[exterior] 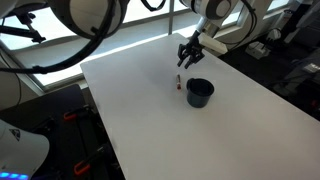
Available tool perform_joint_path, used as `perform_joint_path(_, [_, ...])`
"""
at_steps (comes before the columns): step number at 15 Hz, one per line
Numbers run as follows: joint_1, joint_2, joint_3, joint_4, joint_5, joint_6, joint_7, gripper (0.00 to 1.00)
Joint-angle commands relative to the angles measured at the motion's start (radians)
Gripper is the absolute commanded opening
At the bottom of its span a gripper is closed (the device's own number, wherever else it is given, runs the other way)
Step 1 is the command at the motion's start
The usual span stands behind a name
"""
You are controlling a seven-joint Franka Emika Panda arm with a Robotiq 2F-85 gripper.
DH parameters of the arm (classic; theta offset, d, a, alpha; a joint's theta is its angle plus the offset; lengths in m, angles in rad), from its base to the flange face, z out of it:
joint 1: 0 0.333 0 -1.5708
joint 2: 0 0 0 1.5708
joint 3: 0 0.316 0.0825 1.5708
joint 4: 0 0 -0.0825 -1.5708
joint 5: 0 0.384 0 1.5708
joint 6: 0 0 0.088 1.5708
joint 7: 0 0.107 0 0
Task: Remove the marker from the cup
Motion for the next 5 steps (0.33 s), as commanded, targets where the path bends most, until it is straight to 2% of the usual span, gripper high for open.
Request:
perform_joint_path(1, [0.014, 0.053, -0.008, 0.116, -0.019, -0.080, -0.020, 0.74])
perform_joint_path(3, [0.011, 0.060, -0.005, 0.133, -0.019, -0.100, -0.023, 0.90])
perform_joint_path(4, [0.002, 0.031, 0.000, 0.064, -0.003, -0.050, -0.001, 0.72])
perform_joint_path(5, [0.002, 0.036, 0.000, 0.074, -0.003, -0.057, -0.002, 0.81])
